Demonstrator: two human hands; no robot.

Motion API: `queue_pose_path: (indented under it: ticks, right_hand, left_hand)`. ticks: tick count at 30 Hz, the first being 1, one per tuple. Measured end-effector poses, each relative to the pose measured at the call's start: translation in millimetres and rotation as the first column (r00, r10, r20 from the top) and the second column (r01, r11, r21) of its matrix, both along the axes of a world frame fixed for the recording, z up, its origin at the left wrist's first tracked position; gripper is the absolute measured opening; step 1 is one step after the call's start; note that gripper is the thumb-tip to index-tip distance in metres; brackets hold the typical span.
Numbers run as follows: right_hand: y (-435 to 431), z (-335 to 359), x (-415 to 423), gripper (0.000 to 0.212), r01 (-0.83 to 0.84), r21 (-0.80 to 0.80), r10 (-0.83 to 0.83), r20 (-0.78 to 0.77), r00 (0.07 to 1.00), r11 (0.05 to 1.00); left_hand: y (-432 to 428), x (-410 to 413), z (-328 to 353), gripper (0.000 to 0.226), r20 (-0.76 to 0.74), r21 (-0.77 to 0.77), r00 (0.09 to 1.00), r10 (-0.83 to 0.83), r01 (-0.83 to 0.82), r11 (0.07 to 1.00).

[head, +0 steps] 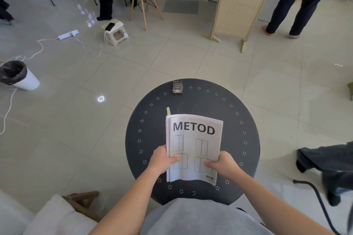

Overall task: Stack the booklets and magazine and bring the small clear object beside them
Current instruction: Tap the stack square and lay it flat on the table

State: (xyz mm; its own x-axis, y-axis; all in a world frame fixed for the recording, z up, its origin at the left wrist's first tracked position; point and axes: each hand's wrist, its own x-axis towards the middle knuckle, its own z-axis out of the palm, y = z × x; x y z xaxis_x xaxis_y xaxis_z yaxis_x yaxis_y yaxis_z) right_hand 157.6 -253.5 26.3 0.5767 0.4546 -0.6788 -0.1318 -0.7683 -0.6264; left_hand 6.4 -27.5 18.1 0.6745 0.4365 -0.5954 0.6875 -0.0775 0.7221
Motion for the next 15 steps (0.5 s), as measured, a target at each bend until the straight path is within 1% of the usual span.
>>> queue_pose_path:
  ticks: [2, 4, 9, 15]
  right_hand:
    - [1, 4, -2, 0.019, 0.004, 0.018, -0.003, -0.023, 1.000, 1.000]
    - [4, 6, -4, 0.017, 0.040, 0.042, -0.037, -0.072, 0.997, 0.998]
    - [12, 8, -9, 0.021, 0.117, 0.055, -0.108, -0.143, 0.984, 0.992]
    - [25, 10, -17, 0.025, 0.132, 0.051, -0.121, -0.180, 0.976, 0.990]
  left_hand:
    - [1, -3, 1, 0.046, 0.012, -0.027, 1.000, 0.016, -0.015, 1.000]
    - [0, -4, 2, 0.048, 0.020, -0.053, 0.998, 0.056, -0.055, 0.997]
    - [-4, -9, 1, 0.043, 0.008, -0.073, 0.983, 0.184, -0.183, 0.980]
    - [-1, -14, -2, 0.039, -0.017, -0.063, 0.974, 0.227, -0.228, 0.972]
